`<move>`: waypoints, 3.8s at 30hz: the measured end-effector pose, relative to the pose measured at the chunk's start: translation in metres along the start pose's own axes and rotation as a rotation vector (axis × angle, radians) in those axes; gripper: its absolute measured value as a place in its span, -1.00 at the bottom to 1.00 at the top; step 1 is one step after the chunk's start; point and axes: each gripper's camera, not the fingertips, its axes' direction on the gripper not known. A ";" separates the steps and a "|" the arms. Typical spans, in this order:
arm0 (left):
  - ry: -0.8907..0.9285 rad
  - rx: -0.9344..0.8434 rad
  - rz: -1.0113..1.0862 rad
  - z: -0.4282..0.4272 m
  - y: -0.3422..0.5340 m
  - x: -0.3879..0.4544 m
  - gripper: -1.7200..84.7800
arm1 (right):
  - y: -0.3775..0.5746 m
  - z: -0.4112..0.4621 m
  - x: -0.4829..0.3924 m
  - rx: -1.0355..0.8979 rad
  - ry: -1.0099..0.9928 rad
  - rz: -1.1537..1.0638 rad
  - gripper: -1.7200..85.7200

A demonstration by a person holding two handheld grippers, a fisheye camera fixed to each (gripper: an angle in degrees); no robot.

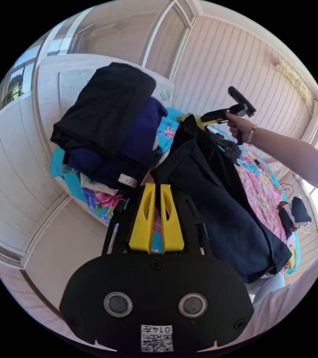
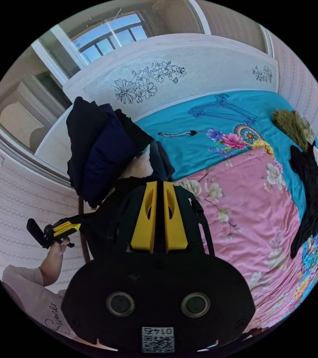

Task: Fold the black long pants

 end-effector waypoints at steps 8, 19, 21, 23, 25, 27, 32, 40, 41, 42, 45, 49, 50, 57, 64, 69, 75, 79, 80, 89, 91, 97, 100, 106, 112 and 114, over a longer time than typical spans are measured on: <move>0.028 -0.029 0.006 0.035 0.037 -0.008 -0.95 | 0.226 -0.039 0.048 -0.003 0.029 0.002 -0.81; 0.483 -0.170 0.284 0.081 0.050 0.167 -0.93 | 0.688 -0.224 0.046 -0.019 0.328 0.695 -0.80; 0.556 -0.203 0.349 0.112 0.050 0.223 -0.91 | 0.750 -0.241 0.027 -0.007 0.352 0.820 -0.78; 0.598 -0.226 0.393 0.135 0.050 0.261 -0.89 | 0.786 -0.255 0.014 0.035 0.363 0.892 -0.76; 0.609 -0.271 0.406 0.161 0.050 0.292 -0.85 | 0.817 -0.271 0.005 0.080 0.367 0.963 -0.75; 0.583 -0.318 0.375 0.191 0.053 0.321 -0.81 | 0.852 -0.290 -0.003 0.141 0.375 1.045 -0.74; 0.542 -0.437 0.337 0.243 0.065 0.363 -0.77 | 0.897 -0.309 0.009 0.162 0.268 1.128 -0.70; 0.441 -0.536 0.308 0.306 0.083 0.407 -0.77 | 0.925 -0.337 0.045 0.145 0.161 1.185 -0.67; 0.421 -0.542 0.330 0.312 0.085 0.415 -0.77 | 0.929 -0.349 0.043 0.196 0.112 1.189 -0.67; 0.404 -0.548 0.348 0.319 0.087 0.423 -0.77 | 0.931 -0.362 0.037 0.223 0.114 1.180 -0.69; 0.379 -0.564 0.357 0.337 0.090 0.433 -0.80 | 0.931 -0.379 0.029 0.190 0.150 1.147 -0.71; 0.350 -0.577 0.337 0.354 0.092 0.435 -0.92 | 0.929 -0.369 0.050 0.032 -0.090 1.058 -0.73; 0.359 -0.577 0.335 0.357 0.093 0.435 -0.96 | 0.927 -0.371 0.049 -0.001 -0.129 1.024 -0.75; 0.414 -0.557 0.332 0.359 0.100 0.436 -0.98 | 0.945 -0.437 0.017 0.054 -0.100 0.955 -0.92; 0.540 -0.543 0.346 0.342 0.092 0.434 -0.98 | 1.005 -0.553 -0.029 0.390 -0.124 0.954 -0.95; 0.640 -0.416 0.369 0.316 0.080 0.452 -0.98 | 1.022 -0.653 -0.053 0.729 -0.131 0.867 -0.95; 0.689 -0.324 0.441 0.311 0.048 0.500 -0.98 | 0.984 -0.729 -0.029 0.763 0.047 0.788 -0.95; 0.663 -0.307 0.530 0.323 0.023 0.546 -0.98 | 0.949 -0.762 0.020 0.695 0.154 0.787 -0.95; 0.648 -0.307 0.559 0.330 0.016 0.562 -0.98 | 0.935 -0.769 0.040 0.653 0.198 0.799 -0.95; 0.444 -0.409 0.581 0.423 0.014 0.631 -0.96 | 0.876 -0.755 0.182 0.490 0.300 1.037 -0.93; 0.450 -0.438 0.595 0.427 0.029 0.626 -0.93 | 0.882 -0.744 0.177 0.508 0.242 1.018 -0.91; 0.542 -0.483 0.951 0.363 0.133 0.594 -0.89 | 0.939 -0.675 0.081 0.371 0.170 0.916 -0.83; 0.534 -0.556 1.045 0.337 0.194 0.579 -0.82 | 0.976 -0.625 0.038 0.251 0.061 0.966 -0.75; 0.333 -0.582 1.109 0.344 0.259 0.583 -0.79 | 0.999 -0.553 0.011 0.107 -0.029 1.033 -0.78; 0.388 -0.611 1.018 0.324 0.247 0.580 -0.97 | 0.985 -0.590 0.014 0.216 0.114 0.986 -0.94; 0.409 -0.569 1.019 0.302 0.237 0.577 -0.98 | 0.976 -0.620 0.024 0.256 0.156 0.939 -0.94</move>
